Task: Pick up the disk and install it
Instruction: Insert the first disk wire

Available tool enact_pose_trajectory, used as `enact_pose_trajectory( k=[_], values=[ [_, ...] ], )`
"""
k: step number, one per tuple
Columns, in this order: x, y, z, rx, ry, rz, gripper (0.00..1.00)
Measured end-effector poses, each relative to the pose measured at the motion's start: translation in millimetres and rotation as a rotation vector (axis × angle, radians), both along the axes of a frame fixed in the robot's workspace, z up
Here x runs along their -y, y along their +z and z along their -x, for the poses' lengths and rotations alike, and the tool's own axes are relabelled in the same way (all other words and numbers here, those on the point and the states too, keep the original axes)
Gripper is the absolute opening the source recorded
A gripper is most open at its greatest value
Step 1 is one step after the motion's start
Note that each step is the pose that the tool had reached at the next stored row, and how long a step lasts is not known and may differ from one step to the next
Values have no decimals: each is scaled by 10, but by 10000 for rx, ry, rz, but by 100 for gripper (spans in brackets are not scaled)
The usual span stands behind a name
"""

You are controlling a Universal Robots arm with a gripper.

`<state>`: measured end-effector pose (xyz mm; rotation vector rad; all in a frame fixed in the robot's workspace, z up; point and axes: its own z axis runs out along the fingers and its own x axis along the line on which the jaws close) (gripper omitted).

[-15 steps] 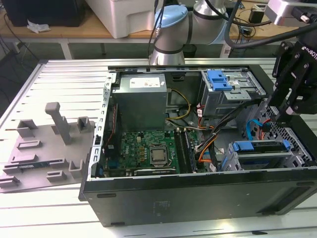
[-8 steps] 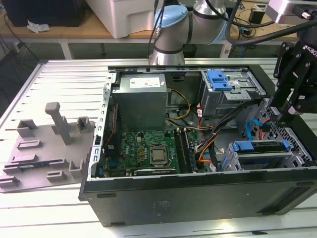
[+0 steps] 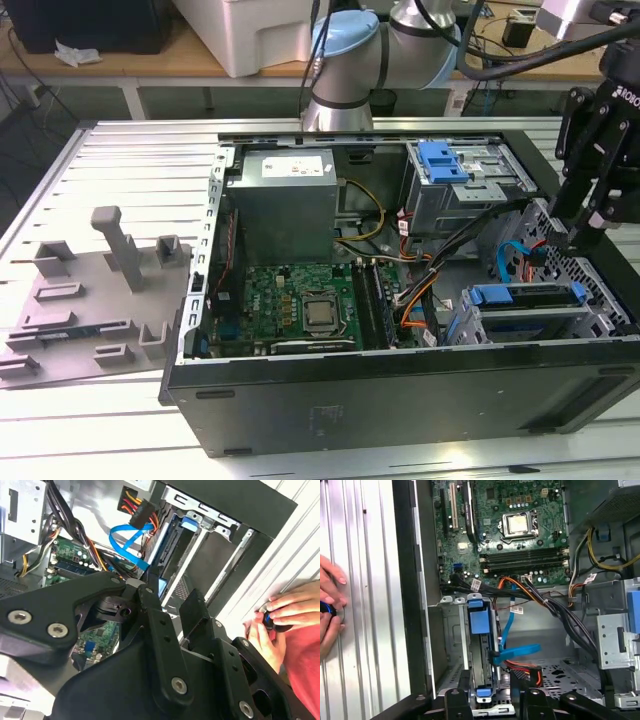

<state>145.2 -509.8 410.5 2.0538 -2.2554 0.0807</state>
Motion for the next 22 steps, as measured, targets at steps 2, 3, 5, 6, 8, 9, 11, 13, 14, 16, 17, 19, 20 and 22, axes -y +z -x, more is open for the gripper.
enact_pose_trajectory(
  k=[2,3,5,6,8,9,11,13,14,16,17,19,20,22],
  values=[
    [-40,-1,-15,0,-18,126,44],
    [-58,-1,-25,0,-29,212,44],
    [-118,-5,-57,0,-67,501,44],
    [-151,-6,-72,0,-82,627,44],
    [-213,-9,-95,0,-104,773,44],
    [-236,-10,-105,0,-113,807,44],
    [-281,-15,-122,-1,-127,868,44],
    [-317,-21,-136,-1,-138,917,44],
    [-350,-26,-150,-1,-149,966,44],
    [-388,-37,-167,-1,-163,1030,44],
    [-416,-50,-184,-1,-177,1102,44],
    [-459,-81,-212,-3,-215,1216,44],
    [-469,-93,-218,-3,-233,1234,44],
    [-496,-123,-225,-7,-303,1256,44]
  ],
)
